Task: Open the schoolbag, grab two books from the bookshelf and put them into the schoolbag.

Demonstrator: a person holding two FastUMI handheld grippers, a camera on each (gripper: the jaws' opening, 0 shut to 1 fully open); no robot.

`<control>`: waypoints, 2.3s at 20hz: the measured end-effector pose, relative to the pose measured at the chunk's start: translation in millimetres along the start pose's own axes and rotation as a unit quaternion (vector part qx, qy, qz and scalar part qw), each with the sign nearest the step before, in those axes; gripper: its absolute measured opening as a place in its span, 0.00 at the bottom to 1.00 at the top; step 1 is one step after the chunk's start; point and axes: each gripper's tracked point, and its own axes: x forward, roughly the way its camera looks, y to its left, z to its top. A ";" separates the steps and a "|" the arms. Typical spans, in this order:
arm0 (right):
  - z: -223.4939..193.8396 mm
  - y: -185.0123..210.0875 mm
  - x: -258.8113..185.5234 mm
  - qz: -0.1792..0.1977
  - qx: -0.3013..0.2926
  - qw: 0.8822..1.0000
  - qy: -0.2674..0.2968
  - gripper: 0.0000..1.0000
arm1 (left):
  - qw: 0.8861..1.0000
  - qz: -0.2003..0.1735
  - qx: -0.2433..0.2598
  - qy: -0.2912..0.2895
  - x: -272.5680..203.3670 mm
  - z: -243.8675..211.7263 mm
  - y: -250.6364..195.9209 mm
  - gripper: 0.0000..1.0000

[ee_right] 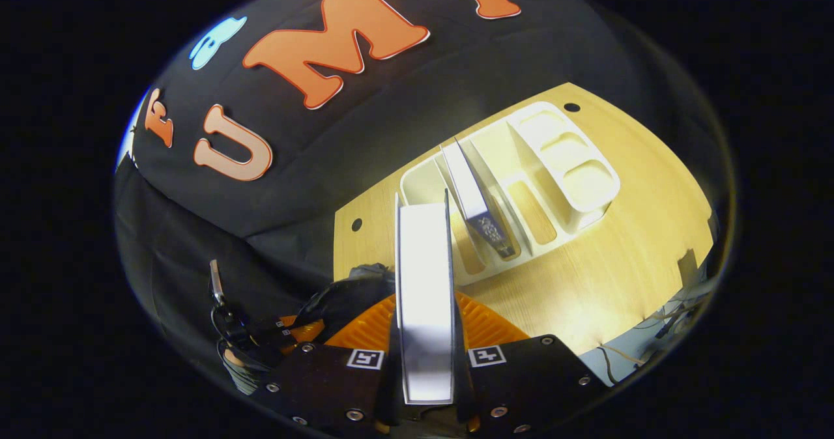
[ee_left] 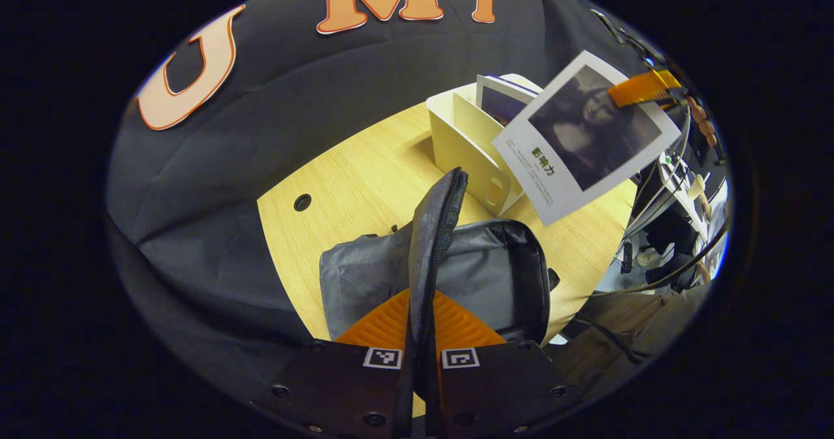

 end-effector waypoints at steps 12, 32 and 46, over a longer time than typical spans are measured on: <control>-73.8 2.2 -7.8 0.071 0.100 0.992 0.001 0.32 | 1.000 0.005 -0.015 0.000 0.5 -0.7 -1.8 0.08; -160.4 55.7 131.4 0.188 0.144 0.970 0.051 0.32 | 0.999 0.007 -0.034 -0.015 -11.8 3.4 -9.0 0.08; -191.5 81.1 218.8 0.201 0.162 0.963 0.081 0.35 | 0.999 -0.018 -0.039 -0.021 -14.4 6.5 -50.1 0.07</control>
